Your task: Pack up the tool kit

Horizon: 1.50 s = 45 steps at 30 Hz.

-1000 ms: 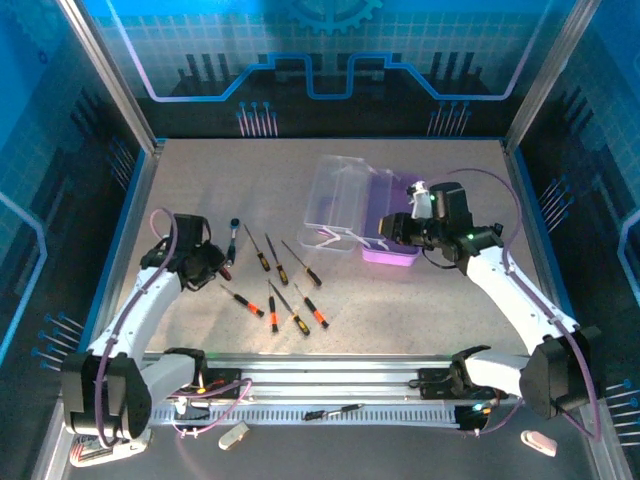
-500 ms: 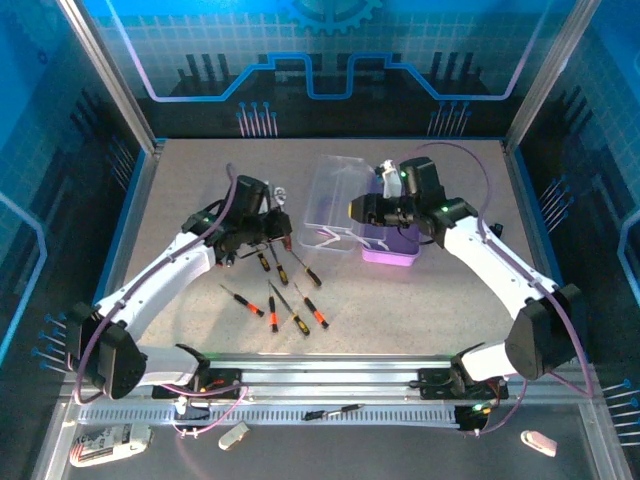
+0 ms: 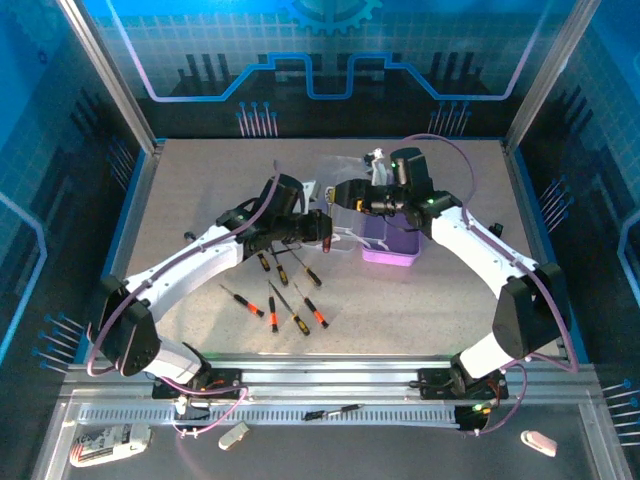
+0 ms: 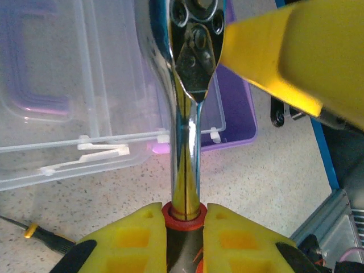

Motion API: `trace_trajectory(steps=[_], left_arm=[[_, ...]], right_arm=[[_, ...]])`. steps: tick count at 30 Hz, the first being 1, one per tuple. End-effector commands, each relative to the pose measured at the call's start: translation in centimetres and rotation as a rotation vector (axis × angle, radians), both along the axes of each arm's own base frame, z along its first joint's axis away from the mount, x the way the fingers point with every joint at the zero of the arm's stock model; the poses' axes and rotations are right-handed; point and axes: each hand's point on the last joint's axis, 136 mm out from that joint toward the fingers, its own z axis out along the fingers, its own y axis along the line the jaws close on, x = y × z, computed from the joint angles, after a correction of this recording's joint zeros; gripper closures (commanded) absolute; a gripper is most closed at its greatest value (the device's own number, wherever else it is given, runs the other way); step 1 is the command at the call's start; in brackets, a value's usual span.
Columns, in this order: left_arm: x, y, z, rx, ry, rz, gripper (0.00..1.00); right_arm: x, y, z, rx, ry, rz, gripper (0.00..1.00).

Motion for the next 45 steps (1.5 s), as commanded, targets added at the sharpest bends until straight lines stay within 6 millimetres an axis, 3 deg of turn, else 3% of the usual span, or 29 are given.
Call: trace_trajectory(steps=[1,8,14,18,20,24,25,27,30,34,36,39,42,45], left_arm=[[0.5,-2.5,3.5,-0.089,-0.095,-0.088,0.90],[0.5,-3.3,4.3,-0.111,-0.113,-0.123,0.90],[0.3,-3.5,3.9,-0.119,-0.106,-0.128,0.90],[0.4,-3.8,4.1,-0.130,-0.113,-0.139,0.90],[0.5,-3.8,4.2,-0.129,-0.118,-0.139,0.88],[0.5,-3.8,4.2,-0.122,-0.122,-0.143,0.77],[0.4,-3.8,4.3,-0.121,-0.129,-0.151,0.75],[-0.1,-3.4,5.2,-0.123,-0.148,-0.157,0.58],[-1.2,-2.5,6.7,-0.119,-0.198,-0.173,0.40],[-1.4,0.6,6.9,-0.040,-0.272,-0.076,0.16],[-0.5,3.8,6.0,0.041,-0.294,0.082,0.07],[0.4,9.8,3.9,0.137,-0.255,0.355,0.02],[0.1,15.8,1.2,0.171,-0.154,0.614,0.02],[-0.7,18.8,-0.9,0.122,-0.072,0.749,0.02]], right_arm=[[-0.2,1.2,0.6,0.061,0.008,0.025,0.42],[0.4,0.0,-2.0,-0.024,0.080,-0.084,0.46],[0.2,0.1,-2.9,-0.053,0.094,-0.078,0.47],[-0.1,0.9,-3.2,-0.025,0.108,-0.049,0.59],[-0.1,1.0,-3.1,-0.022,0.102,-0.058,0.73],[0.2,0.5,-2.5,-0.019,0.074,-0.092,0.93],[0.3,0.4,-2.4,-0.022,0.070,-0.097,0.93],[0.5,0.0,-2.0,-0.023,0.058,-0.114,0.94],[1.1,-1.0,-1.0,-0.031,0.019,-0.145,0.94],[3.1,-3.8,-0.6,-0.073,-0.007,-0.208,0.94],[4.3,-6.0,-0.5,-0.087,-0.014,-0.250,0.94],[5.8,-9.8,-0.6,-0.128,-0.016,-0.322,0.94],[7.0,-13.5,-1.9,-0.187,0.004,-0.390,0.94],[8.2,-16.1,-3.3,-0.210,0.045,-0.434,0.94]])
